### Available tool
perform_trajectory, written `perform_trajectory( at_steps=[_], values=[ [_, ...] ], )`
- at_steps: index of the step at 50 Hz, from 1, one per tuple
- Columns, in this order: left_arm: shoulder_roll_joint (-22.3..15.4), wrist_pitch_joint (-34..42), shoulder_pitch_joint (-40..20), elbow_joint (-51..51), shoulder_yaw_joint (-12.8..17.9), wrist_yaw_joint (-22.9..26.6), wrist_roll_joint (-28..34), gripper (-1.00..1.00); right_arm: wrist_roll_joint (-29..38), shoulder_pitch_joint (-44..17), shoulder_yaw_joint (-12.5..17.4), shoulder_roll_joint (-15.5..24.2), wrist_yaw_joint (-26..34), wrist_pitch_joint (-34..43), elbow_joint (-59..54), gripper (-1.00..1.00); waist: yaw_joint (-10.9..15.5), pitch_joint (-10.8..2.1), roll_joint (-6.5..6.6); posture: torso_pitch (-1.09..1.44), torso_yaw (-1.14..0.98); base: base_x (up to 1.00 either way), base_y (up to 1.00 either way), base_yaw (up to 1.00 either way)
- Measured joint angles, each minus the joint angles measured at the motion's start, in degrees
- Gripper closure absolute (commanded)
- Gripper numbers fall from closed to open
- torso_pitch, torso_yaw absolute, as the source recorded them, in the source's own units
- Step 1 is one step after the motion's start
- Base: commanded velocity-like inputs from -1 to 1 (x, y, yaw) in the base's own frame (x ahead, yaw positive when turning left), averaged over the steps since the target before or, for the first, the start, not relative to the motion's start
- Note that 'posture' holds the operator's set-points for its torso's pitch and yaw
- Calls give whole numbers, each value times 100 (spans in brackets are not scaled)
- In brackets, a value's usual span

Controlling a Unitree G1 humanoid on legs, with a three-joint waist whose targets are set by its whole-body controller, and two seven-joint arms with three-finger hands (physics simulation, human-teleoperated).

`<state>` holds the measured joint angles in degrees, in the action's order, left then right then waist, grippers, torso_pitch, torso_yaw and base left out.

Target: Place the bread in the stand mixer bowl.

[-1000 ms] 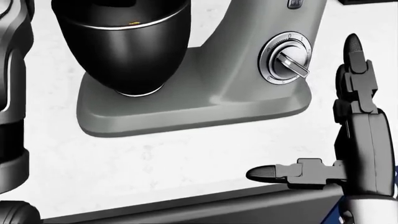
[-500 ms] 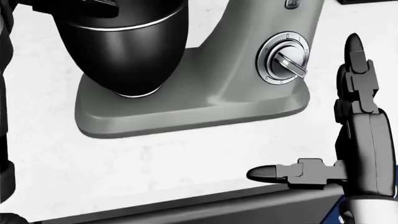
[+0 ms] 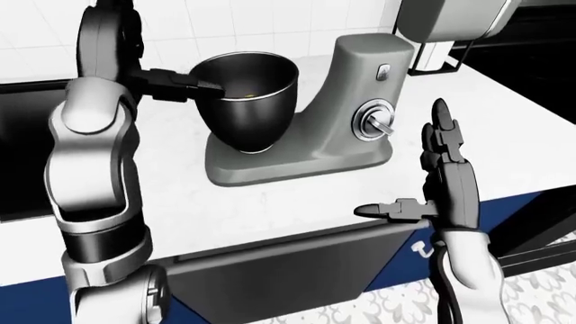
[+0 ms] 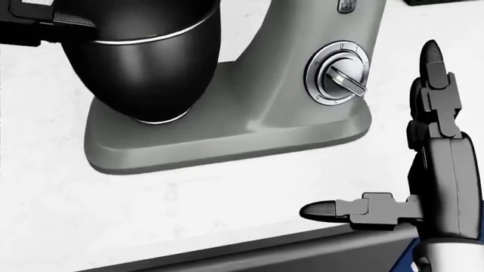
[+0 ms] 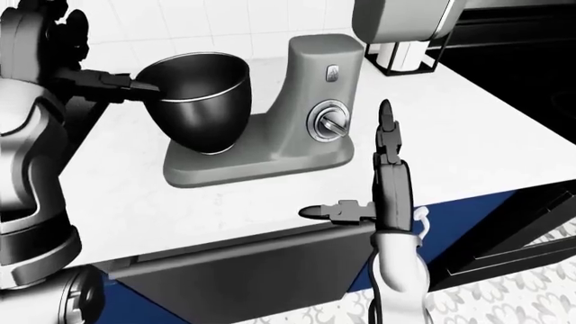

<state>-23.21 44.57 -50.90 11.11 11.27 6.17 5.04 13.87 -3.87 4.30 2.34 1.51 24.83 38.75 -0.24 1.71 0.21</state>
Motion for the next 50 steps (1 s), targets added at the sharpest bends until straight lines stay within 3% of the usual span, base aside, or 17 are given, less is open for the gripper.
perform_trajectory(
  at_steps=[9, 18, 50],
  values=[
    [-124, 270, 188, 297, 164, -33, -221, -100, 9, -5, -18, -4, 0, 34, 13, -100, 6, 21, -4, 0, 0, 0, 0, 0],
    [-205, 304, 789, 615, 348, -124, -501, -100, -3, -35, 9, 13, 5, 15, -39, -100, 14, 23, 4, 0, 0, 0, 0, 0],
    [-25, 331, 2037, 1598, 667, -216, -714, -100, 3, -7, 21, 1, -11, 50, 52, -100, 30, -9, 36, 0, 0, 0, 0, 0]
  ],
)
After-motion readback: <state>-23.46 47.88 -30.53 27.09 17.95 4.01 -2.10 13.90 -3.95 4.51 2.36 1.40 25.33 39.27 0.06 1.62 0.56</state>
